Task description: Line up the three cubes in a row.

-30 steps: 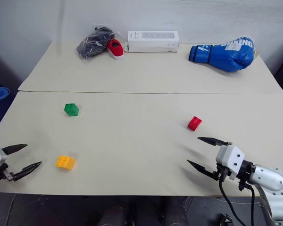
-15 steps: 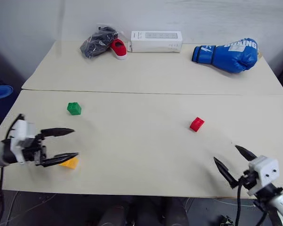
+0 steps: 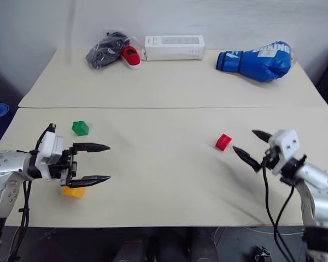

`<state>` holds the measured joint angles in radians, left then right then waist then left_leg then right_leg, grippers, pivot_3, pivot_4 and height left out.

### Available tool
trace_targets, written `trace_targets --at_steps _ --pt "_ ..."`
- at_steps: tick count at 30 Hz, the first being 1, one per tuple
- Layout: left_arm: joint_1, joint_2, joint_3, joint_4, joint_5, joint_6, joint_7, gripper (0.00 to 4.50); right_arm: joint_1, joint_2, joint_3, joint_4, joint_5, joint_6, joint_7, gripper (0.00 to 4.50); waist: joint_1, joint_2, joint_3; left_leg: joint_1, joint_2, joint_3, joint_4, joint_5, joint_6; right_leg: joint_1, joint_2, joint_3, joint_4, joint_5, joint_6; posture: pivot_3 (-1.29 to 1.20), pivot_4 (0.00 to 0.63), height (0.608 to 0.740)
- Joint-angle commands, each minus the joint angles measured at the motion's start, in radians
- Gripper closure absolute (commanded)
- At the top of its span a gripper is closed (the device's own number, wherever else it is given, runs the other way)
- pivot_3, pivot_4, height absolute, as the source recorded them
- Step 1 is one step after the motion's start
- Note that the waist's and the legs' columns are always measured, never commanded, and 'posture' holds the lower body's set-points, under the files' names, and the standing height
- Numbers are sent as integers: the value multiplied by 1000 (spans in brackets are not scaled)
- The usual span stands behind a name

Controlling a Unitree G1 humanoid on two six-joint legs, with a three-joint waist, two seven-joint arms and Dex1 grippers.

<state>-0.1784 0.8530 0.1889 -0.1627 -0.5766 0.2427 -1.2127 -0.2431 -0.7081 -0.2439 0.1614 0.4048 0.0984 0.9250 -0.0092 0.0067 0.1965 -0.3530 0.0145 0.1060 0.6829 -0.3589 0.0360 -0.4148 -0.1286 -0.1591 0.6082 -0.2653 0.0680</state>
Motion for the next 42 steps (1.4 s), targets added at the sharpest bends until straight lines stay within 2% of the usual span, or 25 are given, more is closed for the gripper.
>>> trace_targets --at_steps 1,4,7,8,10,12,13,15,17,21,25,32,40,42 --pt "6 -3 15 -35 0 -3 11 29 -116 -30 50 134 -32 8 81 0 5 0 0 -1 -1 1 0 0 1 0 0 0 0 0 0 0 150 740" --pt "32 4 28 -46 1 -1 11 29 -245 -20 115 264 -64 24 143 0 4 0 0 -1 -2 2 1 1 3 0 -1 1 -1 1 2 0 150 740" --pt "53 4 40 -67 -2 4 25 29 -301 9 156 350 -100 15 156 0 6 0 0 -1 -2 1 2 1 3 1 -1 1 -1 1 2 0 150 740" --pt "58 2 41 -74 -5 8 30 8 -311 20 160 372 -105 -1 159 184 8 0 0 -1 -2 0 2 1 2 1 -1 0 -1 1 2 0 150 740" --pt "69 1 43 -87 -8 12 37 0 -321 34 170 401 -120 -36 169 558 8 0 0 -2 -2 -1 2 1 2 1 -1 0 -1 1 2 0 150 740" --pt "77 3 48 -98 -12 18 44 0 -328 41 169 420 -125 -66 185 1193 6 0 0 -2 -2 0 2 1 2 1 -2 0 -1 1 2 0 150 740" --pt "79 5 51 -100 -13 20 45 0 -330 41 165 427 -120 -84 201 1658 6 0 0 -2 -2 0 2 1 2 1 -2 0 -1 1 2 0 150 740" --pt "81 8 56 -98 -13 22 43 0 -330 37 153 432 -102 -112 241 2174 5 0 0 -2 -2 0 2 1 2 1 -2 0 -1 1 2 0 150 740" --pt "78 9 58 -92 -10 22 40 0 -328 31 146 419 -84 -127 287 2960 5 0 0 -1 -2 0 2 2 2 1 -1 0 -1 1 2 0 150 740" --pt "64 8 54 -76 -2 18 34 0 -297 -2 203 248 -63 -129 453 2966 5 1 0 -1 -2 0 2 2 2 1 -1 0 -1 1 2 0 150 740" --pt "45 -7 27 -64 10 9 34 0 -241 -21 334 38 -72 -87 595 2966 6 0 0 -1 -1 -1 2 1 1 1 -1 0 -1 1 2 0 150 740" --pt "34 -14 15 -72 -2 27 31 0 -283 34 388 174 -133 -216 605 2966 7 0 0 -1 -2 0 2 1 1 1 -1 0 -1 1 2 0 150 740" --pt "28 4 37 -47 12 16 24 0 -313 70 389 267 -148 -246 600 2966 5 0 0 -1 -2 -1 2 1 1 1 -1 0 -1 1 2 0 150 740" --pt "31 7 45 -44 15 15 25 0 -317 77 386 271 -146 -256 598 2250 5 0 0 -1 -2 0 2 1 1 1 -1 0 -1 1 2 0 150 740"
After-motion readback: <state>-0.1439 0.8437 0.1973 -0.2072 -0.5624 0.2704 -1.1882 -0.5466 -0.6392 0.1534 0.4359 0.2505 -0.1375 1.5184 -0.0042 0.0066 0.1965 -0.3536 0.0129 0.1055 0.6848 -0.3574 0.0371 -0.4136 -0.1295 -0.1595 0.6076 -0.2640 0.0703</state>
